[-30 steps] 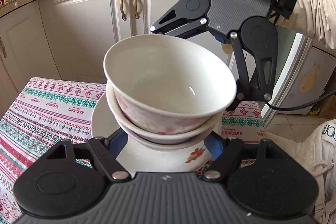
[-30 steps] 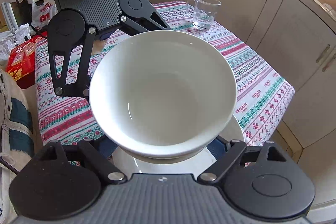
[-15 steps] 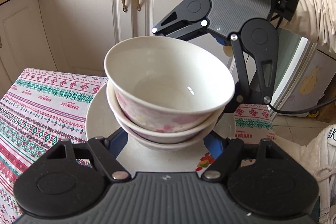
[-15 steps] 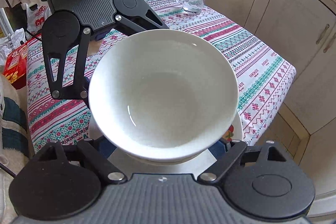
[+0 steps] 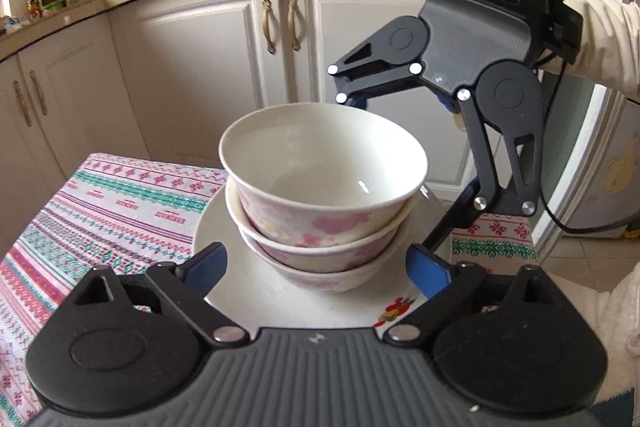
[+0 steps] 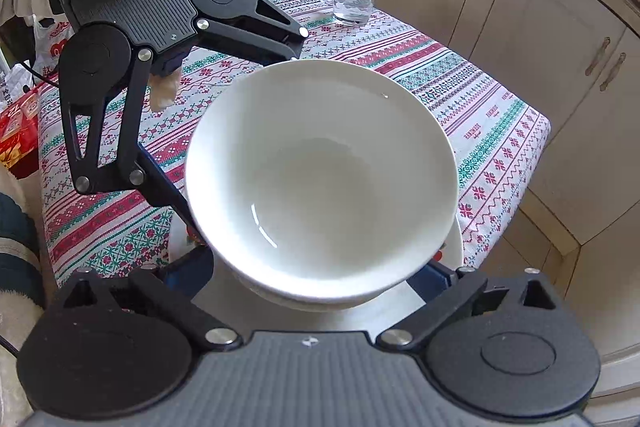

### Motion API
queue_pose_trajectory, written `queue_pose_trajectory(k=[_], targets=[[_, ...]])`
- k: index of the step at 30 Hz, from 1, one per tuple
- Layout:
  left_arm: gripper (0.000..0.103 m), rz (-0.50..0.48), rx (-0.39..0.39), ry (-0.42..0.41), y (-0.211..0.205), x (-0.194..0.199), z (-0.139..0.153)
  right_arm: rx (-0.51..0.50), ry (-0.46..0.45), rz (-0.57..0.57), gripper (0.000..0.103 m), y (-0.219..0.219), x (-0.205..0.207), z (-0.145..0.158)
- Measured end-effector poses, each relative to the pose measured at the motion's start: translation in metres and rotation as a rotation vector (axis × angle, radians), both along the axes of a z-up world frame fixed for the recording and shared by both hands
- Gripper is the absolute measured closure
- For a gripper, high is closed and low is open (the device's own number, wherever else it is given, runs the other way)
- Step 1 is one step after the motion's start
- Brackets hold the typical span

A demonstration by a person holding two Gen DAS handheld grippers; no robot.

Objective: Organize plates and bowls
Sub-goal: 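Open both grippers and pull them back from the bowls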

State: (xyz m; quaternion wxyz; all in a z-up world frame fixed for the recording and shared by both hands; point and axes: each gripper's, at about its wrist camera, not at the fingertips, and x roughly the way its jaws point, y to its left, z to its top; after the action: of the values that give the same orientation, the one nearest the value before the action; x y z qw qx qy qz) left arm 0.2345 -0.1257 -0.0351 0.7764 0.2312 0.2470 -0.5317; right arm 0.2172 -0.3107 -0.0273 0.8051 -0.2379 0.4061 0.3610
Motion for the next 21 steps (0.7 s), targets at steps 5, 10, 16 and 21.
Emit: queue_pose_trajectory(k=[5,10,16,21], targets=[[0.002,0.220,-0.050,-0.103,0.022,-0.042,0.012,-0.063,-0.069,-0.141,0.000,0.003,-0.036,0.010],[0.001,0.514,-0.026,-0.158,0.027,-0.082,0.024,-0.068,-0.148,-0.419,0.000,0.016,-0.080,0.023],[0.001,0.770,0.031,-0.095,0.030,-0.117,0.036,0.039,-0.136,-0.860,0.000,0.023,-0.113,0.022],[0.001,0.853,-0.016,-0.038,0.048,-0.142,0.043,0.140,-0.169,-0.976,0.000,0.035,-0.143,0.029]])
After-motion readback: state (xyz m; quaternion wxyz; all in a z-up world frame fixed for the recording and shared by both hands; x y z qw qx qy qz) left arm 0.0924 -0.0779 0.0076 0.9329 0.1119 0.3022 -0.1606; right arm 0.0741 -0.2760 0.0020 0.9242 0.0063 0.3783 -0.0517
